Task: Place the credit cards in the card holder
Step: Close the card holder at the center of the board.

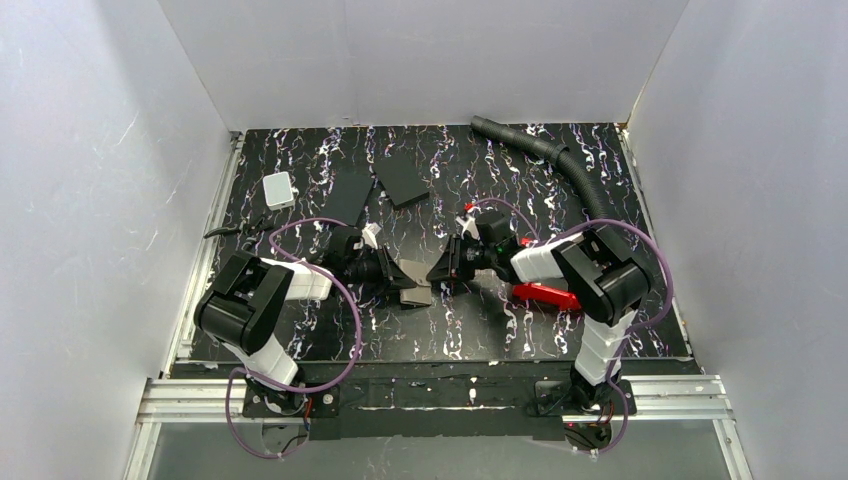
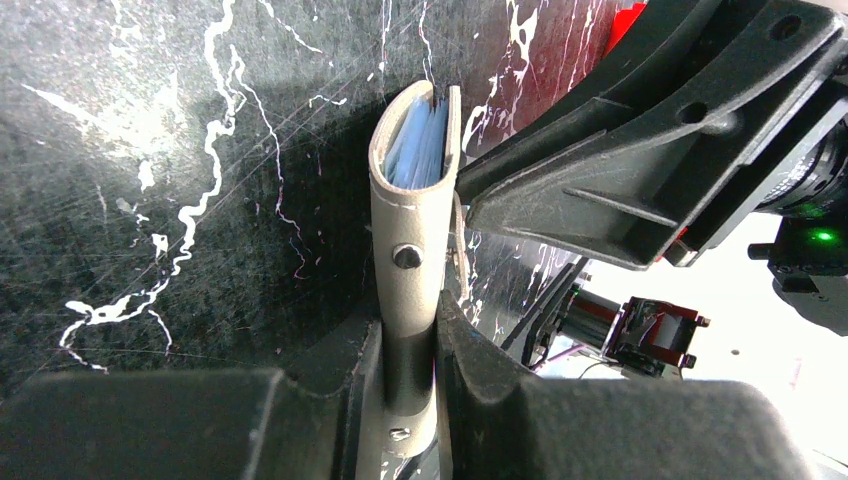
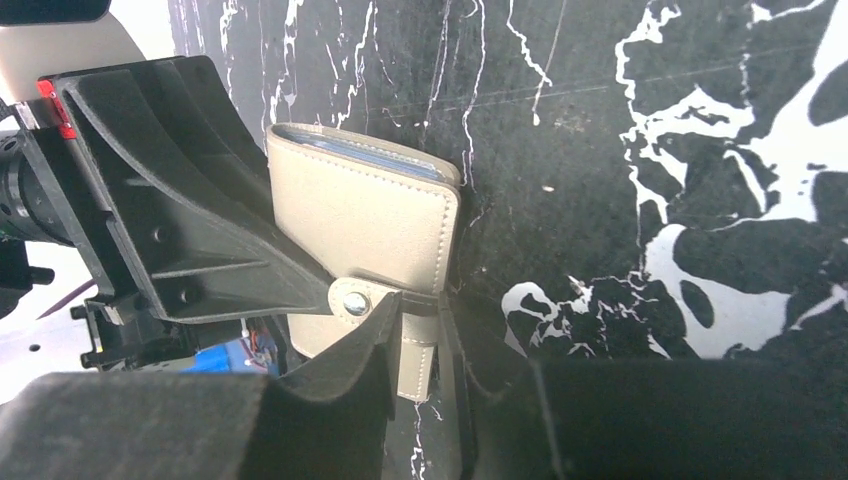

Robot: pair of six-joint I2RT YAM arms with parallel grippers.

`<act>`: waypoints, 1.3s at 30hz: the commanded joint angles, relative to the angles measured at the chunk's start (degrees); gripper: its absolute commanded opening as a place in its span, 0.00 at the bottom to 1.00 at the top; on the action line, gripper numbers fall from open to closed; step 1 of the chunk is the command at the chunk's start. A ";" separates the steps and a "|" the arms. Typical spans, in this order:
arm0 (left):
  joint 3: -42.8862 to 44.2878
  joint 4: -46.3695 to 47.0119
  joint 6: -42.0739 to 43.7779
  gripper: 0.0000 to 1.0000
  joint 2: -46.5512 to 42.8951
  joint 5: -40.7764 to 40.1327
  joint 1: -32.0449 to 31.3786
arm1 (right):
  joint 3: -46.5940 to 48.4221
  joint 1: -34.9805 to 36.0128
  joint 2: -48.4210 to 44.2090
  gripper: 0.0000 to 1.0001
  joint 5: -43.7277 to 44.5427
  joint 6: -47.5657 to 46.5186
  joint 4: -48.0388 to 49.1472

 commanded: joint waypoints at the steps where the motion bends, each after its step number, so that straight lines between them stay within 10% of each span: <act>1: -1.50 -8.34 3.07 0.00 3.08 -7.48 -0.67 | 3.62 2.25 -2.78 0.31 1.82 -4.74 -4.20; 28: -1.40 -8.16 3.13 0.00 4.10 -7.35 -0.64 | 9.22 6.70 -8.87 0.42 8.17 -14.35 -17.49; 39: -1.51 -8.07 3.00 0.00 3.65 -7.24 -0.59 | 9.22 6.70 -5.51 0.28 7.95 -13.39 -14.53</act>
